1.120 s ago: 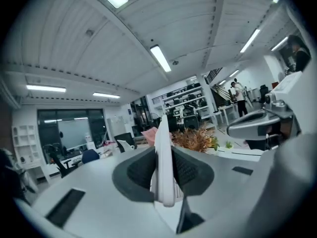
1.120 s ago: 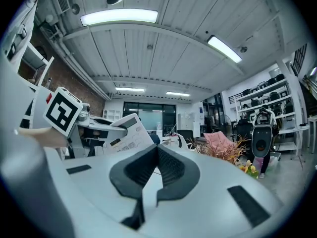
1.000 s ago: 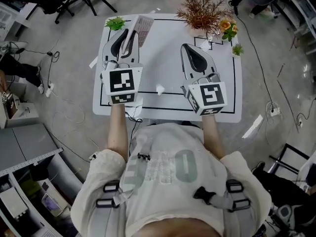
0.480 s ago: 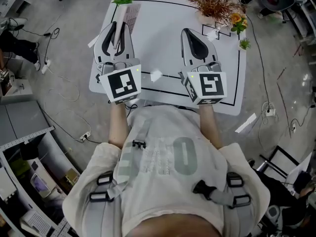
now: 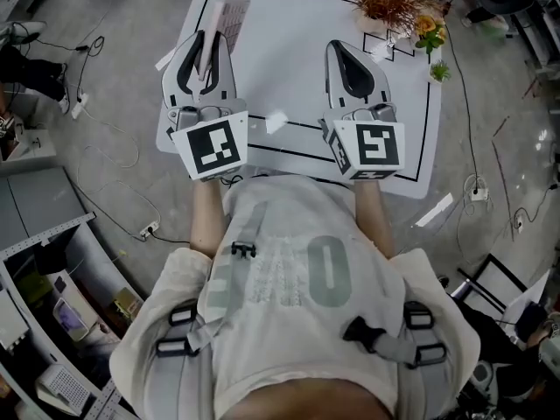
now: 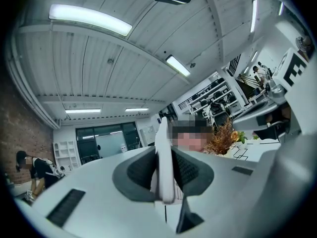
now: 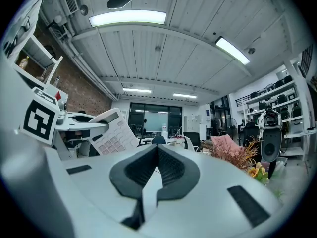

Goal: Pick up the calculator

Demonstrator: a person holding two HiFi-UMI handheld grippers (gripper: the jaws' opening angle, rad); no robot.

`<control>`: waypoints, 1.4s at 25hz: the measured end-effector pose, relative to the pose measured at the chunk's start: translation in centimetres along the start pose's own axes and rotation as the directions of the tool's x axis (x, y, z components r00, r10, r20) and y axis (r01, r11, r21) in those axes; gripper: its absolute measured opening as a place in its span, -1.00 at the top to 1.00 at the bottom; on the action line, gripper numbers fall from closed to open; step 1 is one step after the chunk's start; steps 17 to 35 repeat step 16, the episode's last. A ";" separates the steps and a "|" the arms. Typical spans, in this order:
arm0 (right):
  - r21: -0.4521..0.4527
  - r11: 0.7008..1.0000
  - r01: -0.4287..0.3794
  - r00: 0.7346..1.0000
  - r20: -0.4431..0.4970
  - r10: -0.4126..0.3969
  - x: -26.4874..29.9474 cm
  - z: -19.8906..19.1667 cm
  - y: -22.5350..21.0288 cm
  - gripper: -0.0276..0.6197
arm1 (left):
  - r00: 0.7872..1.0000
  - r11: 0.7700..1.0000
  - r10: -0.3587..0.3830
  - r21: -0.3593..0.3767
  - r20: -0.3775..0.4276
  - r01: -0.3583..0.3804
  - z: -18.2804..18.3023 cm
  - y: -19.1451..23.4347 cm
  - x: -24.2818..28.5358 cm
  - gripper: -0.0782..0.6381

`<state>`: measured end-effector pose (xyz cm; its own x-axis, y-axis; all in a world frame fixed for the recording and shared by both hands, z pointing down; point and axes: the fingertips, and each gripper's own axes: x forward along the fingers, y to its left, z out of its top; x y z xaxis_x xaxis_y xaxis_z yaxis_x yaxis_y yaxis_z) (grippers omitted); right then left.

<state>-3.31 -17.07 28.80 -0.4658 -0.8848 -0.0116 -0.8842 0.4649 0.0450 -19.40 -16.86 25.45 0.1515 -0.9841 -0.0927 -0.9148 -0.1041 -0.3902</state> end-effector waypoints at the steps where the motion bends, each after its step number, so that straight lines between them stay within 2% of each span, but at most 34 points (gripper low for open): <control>1: -0.001 1.000 -0.001 1.000 -0.002 0.001 0.1 0.0 0.0 0.89 | 1.000 1.000 0.001 -0.002 0.001 -0.001 0.0 0.1 0.0 0.53; 8: -0.012 1.000 -0.021 1.000 -0.020 0.021 0.4 -0.6 0.4 0.89 | 1.000 1.000 -0.001 0.005 -0.004 0.001 -0.2 0.3 0.3 0.53; 16: -0.016 0.999 -0.040 0.999 -0.025 0.039 0.6 -0.6 1.0 0.89 | 1.000 0.999 -0.018 -0.029 -0.003 0.018 -0.3 0.5 0.3 0.53; 35: -0.016 0.999 -0.040 0.999 -0.025 0.039 0.6 -0.6 1.0 0.89 | 1.000 0.999 -0.018 -0.029 -0.003 0.018 -0.3 0.5 0.3 0.53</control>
